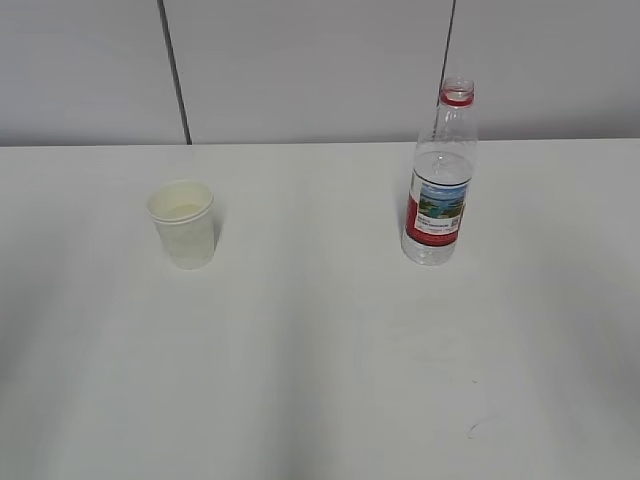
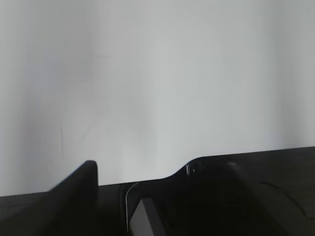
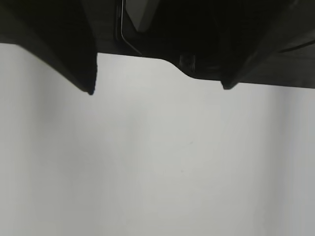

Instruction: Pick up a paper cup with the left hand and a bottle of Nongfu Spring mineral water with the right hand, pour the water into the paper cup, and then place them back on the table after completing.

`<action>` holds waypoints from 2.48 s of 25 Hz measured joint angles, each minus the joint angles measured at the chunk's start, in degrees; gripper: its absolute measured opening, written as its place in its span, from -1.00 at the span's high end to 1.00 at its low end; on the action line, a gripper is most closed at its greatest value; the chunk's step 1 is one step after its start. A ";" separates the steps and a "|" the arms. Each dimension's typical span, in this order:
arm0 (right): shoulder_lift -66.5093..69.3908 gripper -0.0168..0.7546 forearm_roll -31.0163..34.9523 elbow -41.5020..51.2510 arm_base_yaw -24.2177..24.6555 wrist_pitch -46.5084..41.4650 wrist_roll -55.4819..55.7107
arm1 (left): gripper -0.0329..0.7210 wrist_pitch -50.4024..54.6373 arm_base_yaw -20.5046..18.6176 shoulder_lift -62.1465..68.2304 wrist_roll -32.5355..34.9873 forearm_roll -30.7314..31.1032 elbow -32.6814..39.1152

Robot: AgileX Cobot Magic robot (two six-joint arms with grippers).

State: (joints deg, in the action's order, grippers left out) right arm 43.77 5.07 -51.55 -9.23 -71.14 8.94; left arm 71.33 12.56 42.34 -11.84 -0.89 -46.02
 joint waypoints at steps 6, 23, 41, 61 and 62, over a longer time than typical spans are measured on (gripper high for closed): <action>-10.83 -0.52 0.00 0.00 0.00 -0.73 -0.69 | -0.35 0.78 0.00 -10.68 1.60 -0.52 0.00; -38.62 -0.52 0.00 15.05 0.00 -1.75 -8.32 | -0.22 1.62 0.00 -31.34 9.72 -2.66 3.42; -44.89 -0.52 -3.04 23.06 0.00 4.28 -11.78 | -0.20 -4.57 0.00 -43.03 11.84 -2.49 14.28; -44.89 -0.52 -3.75 23.39 0.00 4.78 -11.78 | -0.16 -7.86 0.00 -43.03 12.26 -4.31 16.16; -44.89 -0.52 -3.89 23.39 0.00 4.78 -11.78 | -0.16 -7.86 0.00 -43.03 12.33 -4.23 16.16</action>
State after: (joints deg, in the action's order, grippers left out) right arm -1.12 1.18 -28.16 -9.23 -66.36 -2.84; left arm 63.47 12.56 -0.69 0.49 -5.12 -29.86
